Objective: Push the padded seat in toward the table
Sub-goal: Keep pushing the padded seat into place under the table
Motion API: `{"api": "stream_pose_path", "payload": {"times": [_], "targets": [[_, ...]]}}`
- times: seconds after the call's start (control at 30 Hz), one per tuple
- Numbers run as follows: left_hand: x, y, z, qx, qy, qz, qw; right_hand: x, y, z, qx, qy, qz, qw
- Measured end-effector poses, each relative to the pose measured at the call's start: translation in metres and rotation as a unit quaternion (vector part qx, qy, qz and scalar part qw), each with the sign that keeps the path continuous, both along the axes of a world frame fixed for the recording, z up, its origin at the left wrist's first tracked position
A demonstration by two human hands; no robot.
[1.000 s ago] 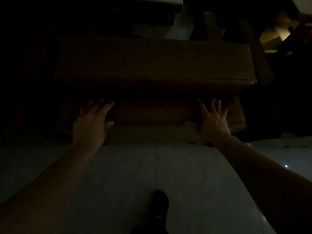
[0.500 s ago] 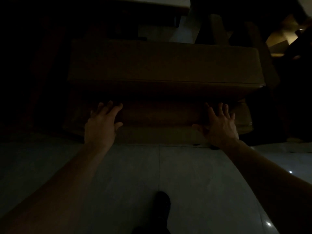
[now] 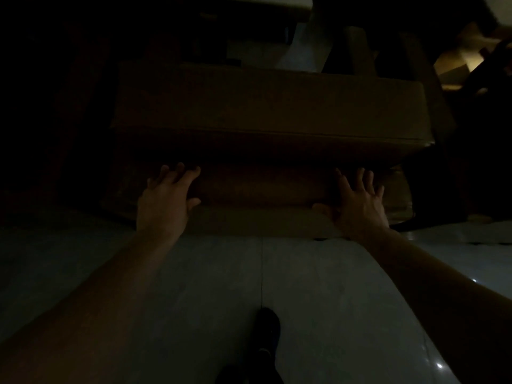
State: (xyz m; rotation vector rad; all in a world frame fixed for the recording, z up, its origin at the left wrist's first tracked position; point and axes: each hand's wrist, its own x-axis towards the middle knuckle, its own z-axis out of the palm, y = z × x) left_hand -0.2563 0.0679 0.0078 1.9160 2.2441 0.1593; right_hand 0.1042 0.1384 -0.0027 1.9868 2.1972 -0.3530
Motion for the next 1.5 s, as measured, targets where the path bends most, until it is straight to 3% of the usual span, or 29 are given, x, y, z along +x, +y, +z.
{"api": "stream_pose_path", "payload": {"times": [0.77,1.0,1.2,1.5], "targets": [[-0.006,0.007,-0.003,-0.005,-0.003,-0.017,1.000,-0.002,0.005,0.006,-0.030,0.005,-0.015,0.999],[-0.015,0.007,0.019,-0.089,-0.085,-0.008,0.992,-0.015,-0.002,0.023,-0.061,0.009,-0.038,0.997],[-0.051,-0.055,0.038,-0.117,-0.105,0.018,0.987,-0.108,-0.033,0.046,-0.080,0.064,0.071,0.992],[-0.207,-0.096,0.090,-0.069,-0.133,0.042,0.988,-0.292,-0.067,0.116,-0.161,0.088,0.143,0.973]]}}
